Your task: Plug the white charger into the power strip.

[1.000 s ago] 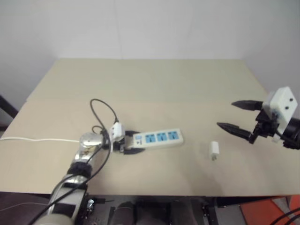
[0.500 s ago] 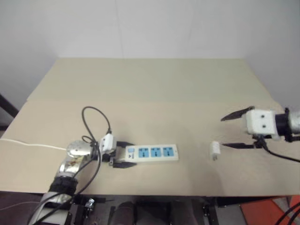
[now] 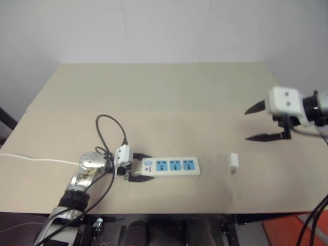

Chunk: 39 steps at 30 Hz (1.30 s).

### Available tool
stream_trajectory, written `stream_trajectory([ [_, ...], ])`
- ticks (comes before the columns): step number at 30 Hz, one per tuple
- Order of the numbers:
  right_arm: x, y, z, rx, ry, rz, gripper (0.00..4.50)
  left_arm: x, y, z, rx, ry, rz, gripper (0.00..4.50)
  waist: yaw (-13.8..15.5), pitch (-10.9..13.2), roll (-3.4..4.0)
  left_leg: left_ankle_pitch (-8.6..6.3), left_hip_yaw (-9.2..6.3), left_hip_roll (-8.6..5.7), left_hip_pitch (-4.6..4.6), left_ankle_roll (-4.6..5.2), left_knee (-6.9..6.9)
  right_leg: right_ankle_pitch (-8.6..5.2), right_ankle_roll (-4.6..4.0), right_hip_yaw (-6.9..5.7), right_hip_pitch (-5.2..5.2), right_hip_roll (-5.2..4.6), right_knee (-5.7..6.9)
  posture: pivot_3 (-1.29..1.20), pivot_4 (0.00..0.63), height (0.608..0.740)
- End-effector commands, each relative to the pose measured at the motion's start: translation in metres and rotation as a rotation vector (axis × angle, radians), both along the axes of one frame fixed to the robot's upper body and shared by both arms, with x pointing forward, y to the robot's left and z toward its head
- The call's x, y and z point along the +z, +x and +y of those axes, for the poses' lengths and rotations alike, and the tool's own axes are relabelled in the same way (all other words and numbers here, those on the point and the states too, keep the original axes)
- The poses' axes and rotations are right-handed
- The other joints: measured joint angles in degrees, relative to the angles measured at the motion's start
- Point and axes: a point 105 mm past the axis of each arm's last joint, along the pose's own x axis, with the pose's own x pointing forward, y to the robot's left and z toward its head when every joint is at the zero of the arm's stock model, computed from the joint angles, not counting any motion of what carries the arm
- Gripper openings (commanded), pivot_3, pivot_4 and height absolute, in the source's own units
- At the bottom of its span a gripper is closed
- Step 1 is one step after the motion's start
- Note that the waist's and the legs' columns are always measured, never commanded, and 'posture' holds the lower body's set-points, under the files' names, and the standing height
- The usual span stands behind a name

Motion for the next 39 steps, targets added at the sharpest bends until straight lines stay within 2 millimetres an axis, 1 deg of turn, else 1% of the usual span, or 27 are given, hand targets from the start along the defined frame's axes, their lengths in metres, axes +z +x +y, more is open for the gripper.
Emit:
stream_trajectory([
  [1,0.018,0.001,0.008,-0.264,0.143,0.151,4.5,0.001,0.002,-0.002,-0.018,0.023,-0.016,3.29,-0.04,0.0,0.03,0.0,-0.03,0.0,0.0,0.0,0.0,0.0,0.0,-0.03,0.0,0.01,-0.02,0.0,0.15,0.74],
  [3,0.014,0.011,0.008,-0.512,0.187,0.268,4.5,0.001,0.002,-0.005,-0.026,0.017,-0.015,3.29,-0.1,0.0,0.04,0.0,-0.07,0.02,-0.03,0.0,0.0,-0.01,-0.03,-0.05,-0.06,0.0,-0.01,0.0,0.15,0.74],
  [5,0.003,0.014,0.006,-0.695,0.143,0.353,4.5,0.001,0.001,-0.008,-0.034,0.01,-0.012,3.29,-0.04,-0.01,0.05,0.0,-0.06,0.0,-0.1,0.0,-0.01,-0.01,-0.05,-0.04,-0.15,-0.03,-0.02,0.0,0.15,0.74],
  [6,-0.004,0.015,0.003,-0.764,0.115,0.402,4.5,0.001,0.0,-0.009,-0.037,0.008,-0.01,3.29,0.06,-0.01,0.05,0.0,-0.09,0.01,-0.16,0.0,-0.02,-0.01,-0.06,-0.08,-0.18,-0.02,-0.06,0.0,0.15,0.74],
  [8,-0.016,0.017,-0.003,-0.842,0.07,0.468,4.5,-0.001,-0.001,-0.011,-0.042,0.005,-0.006,3.29,0.42,-0.02,0.06,0.0,-0.08,-0.03,-0.36,0.0,-0.02,0.0,-0.06,-0.07,-0.42,-0.11,-0.03,0.0,0.15,0.74],
  [11,-0.03,0.017,-0.009,-0.907,0.022,0.553,4.5,-0.002,-0.003,-0.013,-0.046,0.0,-0.002,3.29,0.91,-0.09,0.19,0.01,-0.03,-0.15,-0.89,-0.01,0.04,0.05,-0.01,-0.03,-1.0,-0.19,0.02,0.0,0.15,0.74],
  [14,-0.038,0.018,-0.014,-0.962,0.006,0.606,4.5,-0.002,-0.003,-0.015,-0.044,-0.007,0.0,3.29,1.07,-0.13,0.37,0.0,0.01,-0.25,-1.09,0.0,0.07,0.07,0.02,-0.06,-1.13,-0.16,0.0,0.0,0.15,0.74],
  [17,-0.048,0.02,-0.017,-1.017,-0.006,0.652,4.5,-0.004,-0.005,-0.016,-0.043,-0.008,0.003,3.29,1.04,-0.14,0.38,0.0,0.05,-0.23,-1.03,0.01,0.08,0.07,0.02,-0.09,-1.07,-0.12,0.01,0.0,0.15,0.74],
  [23,-0.068,0.025,-0.023,-1.166,0.03,0.74,4.5,-0.005,-0.008,-0.017,-0.035,-0.011,-0.001,3.29,0.96,-0.16,0.41,0.01,0.12,-0.18,-0.9,0.01,0.19,0.1,0.0,-0.09,-0.95,-0.06,0.14,0.0,0.15,0.74],
  [29,-0.077,0.019,-0.017,-1.171,0.048,0.799,4.5,-0.006,-0.01,-0.015,-0.035,-0.005,0.002,3.29,0.96,-0.16,0.42,0.0,0.18,-0.16,-0.97,0.03,0.2,0.1,0.01,-0.11,-0.97,-0.06,0.06,0.0,0.15,0.74],
  [34,-0.085,0.006,-0.011,-1.143,0.042,0.844,4.5,-0.007,-0.009,-0.013,-0.037,0.003,0.0,3.29,0.97,-0.16,0.42,0.0,0.16,-0.14,-0.97,0.03,0.2,0.1,0.01,-0.13,-0.95,-0.05,0.05,0.0,0.15,0.74],
  [39,-0.095,-0.002,-0.008,-1.148,0.047,0.869,4.5,-0.006,-0.008,-0.015,-0.041,0.006,-0.005,3.29,0.91,-0.16,0.42,0.0,0.27,-0.11,-0.96,0.04,0.2,0.1,0.01,-0.12,-0.93,-0.01,0.06,0.0,0.15,0.74],
])
